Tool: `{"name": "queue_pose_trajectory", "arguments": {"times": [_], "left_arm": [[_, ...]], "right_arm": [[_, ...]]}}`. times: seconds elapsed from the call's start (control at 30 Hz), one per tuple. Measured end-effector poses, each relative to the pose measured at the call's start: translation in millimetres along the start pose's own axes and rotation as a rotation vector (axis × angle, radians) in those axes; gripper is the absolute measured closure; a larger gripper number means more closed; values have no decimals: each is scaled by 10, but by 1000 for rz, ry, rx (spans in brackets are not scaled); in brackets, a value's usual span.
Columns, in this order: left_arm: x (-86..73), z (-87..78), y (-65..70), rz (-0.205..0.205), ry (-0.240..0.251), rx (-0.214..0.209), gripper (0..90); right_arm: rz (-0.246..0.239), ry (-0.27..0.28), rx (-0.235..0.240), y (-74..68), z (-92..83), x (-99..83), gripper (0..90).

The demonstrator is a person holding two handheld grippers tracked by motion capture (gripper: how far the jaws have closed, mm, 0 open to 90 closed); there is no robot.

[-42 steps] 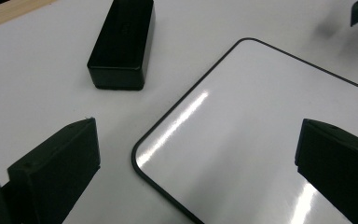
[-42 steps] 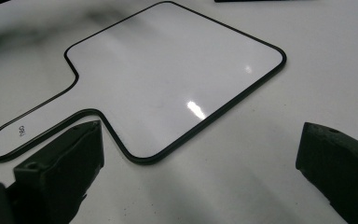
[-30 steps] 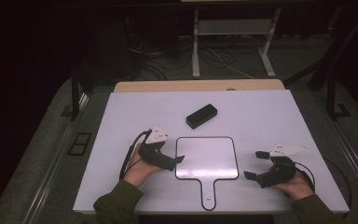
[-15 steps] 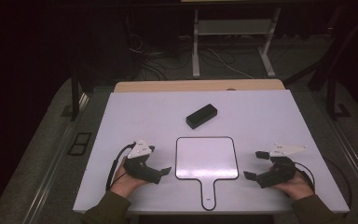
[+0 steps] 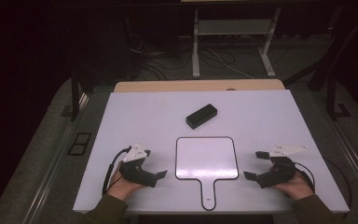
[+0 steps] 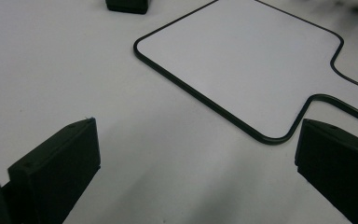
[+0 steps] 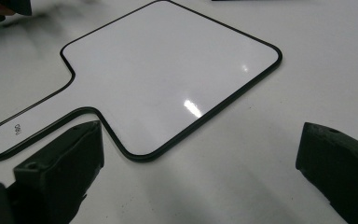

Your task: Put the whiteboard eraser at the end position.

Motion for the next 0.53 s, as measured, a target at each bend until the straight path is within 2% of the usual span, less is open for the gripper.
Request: {"name": "queue_pose_trajectory", "arguments": {"times": [0.37,0.53], "left_arm": [[-3,13,9,2,-4,-12,0],[-2,27,27,20,-12,-21,0]], "right_arm": [[2,-1,0,0,3,0,0],[-3,-3,1,0,2,-2,0]]}}
Point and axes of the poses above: each handheld gripper's, and its own axes: z roughly forward along the jaws, x roughly out of its top, y roughly to its right, the point moved 7 cm from there along z, roughly forward along the jaws, and after that the axes turned 14 degrees about z, right-handed, at the moved point
